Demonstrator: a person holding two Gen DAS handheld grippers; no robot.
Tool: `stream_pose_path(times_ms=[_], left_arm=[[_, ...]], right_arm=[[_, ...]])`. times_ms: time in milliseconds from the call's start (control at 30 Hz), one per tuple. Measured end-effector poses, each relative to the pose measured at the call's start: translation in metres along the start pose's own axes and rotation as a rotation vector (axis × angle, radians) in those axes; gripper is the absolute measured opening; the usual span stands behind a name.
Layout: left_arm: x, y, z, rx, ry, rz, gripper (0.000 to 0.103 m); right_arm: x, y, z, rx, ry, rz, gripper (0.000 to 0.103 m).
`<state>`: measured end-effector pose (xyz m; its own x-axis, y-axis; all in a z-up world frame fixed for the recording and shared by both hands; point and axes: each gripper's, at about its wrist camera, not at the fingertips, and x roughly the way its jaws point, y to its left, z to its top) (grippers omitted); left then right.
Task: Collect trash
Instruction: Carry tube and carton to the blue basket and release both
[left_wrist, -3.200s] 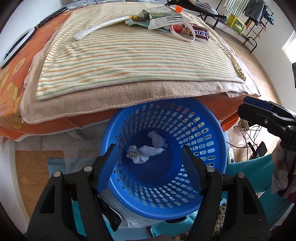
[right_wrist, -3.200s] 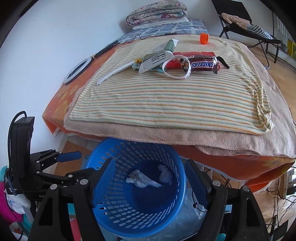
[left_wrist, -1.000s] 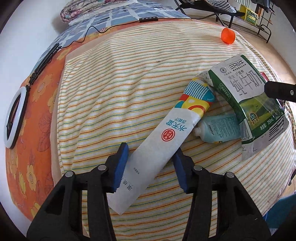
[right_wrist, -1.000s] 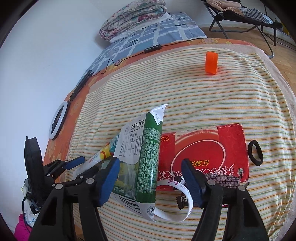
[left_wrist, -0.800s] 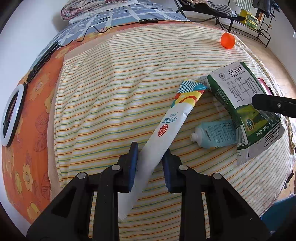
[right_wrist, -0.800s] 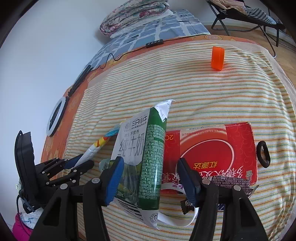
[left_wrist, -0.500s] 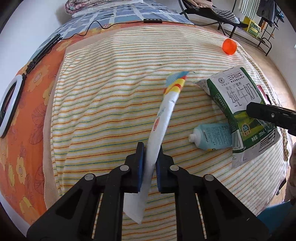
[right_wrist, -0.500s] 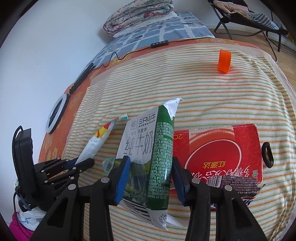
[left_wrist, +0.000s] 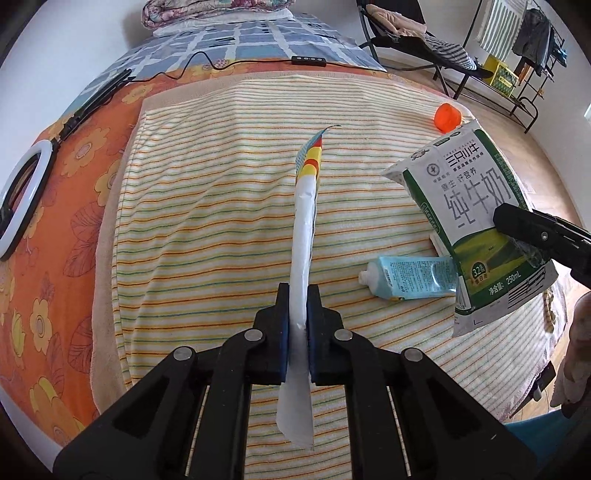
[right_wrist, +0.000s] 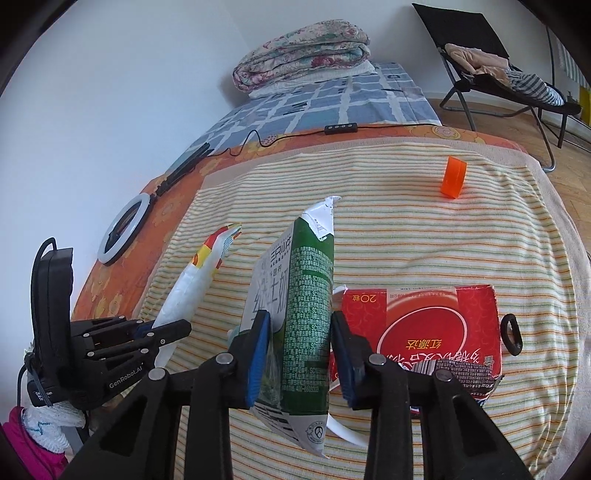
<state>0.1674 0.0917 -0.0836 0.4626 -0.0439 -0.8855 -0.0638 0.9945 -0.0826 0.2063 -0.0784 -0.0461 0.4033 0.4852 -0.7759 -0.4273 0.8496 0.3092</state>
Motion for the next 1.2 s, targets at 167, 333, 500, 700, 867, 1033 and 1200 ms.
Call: stream_pose_path(times_ms=[167,333,500,700,867,1033,1200], left_arm=[[-0.017,-0.006,-0.006,0.010,-0.018,-0.008,0.006],[-0.038,-0.013,-0.017,0.006,-0.036,-0.030,0.006],[-0.061,-0.019,-0.034,0.006,-0.056,-0.034,0.006],[-0.087,-0.030,-0.063,0.029,-0.073,-0.050,0.006],[-0.102,-0.044,-0.093,0.061,-0.075,-0.067,0.006],[-0.113,-0.052,-0.129,0.066,-0.064,-0.099,0.006],[-0.118,-0.063,-0.163,0.082,-0.026,-0.141,0.006]], right_arm=[[-0.019,0.006,-0.001,-0.013,-0.023,0.018,0.033],[-0.039,0.013,-0.011,-0.050,-0.037,0.018,0.033],[-0.062,0.015,-0.027,-0.071,-0.042,0.027,0.033],[-0.091,0.019,-0.051,-0.102,-0.061,0.036,0.033],[-0.110,0.027,-0.076,-0.151,-0.061,0.038,0.033],[-0.122,0.029,-0.110,-0.167,-0.036,0.051,0.033],[-0.131,0.030,-0.145,-0.191,-0.001,0.051,0.033]])
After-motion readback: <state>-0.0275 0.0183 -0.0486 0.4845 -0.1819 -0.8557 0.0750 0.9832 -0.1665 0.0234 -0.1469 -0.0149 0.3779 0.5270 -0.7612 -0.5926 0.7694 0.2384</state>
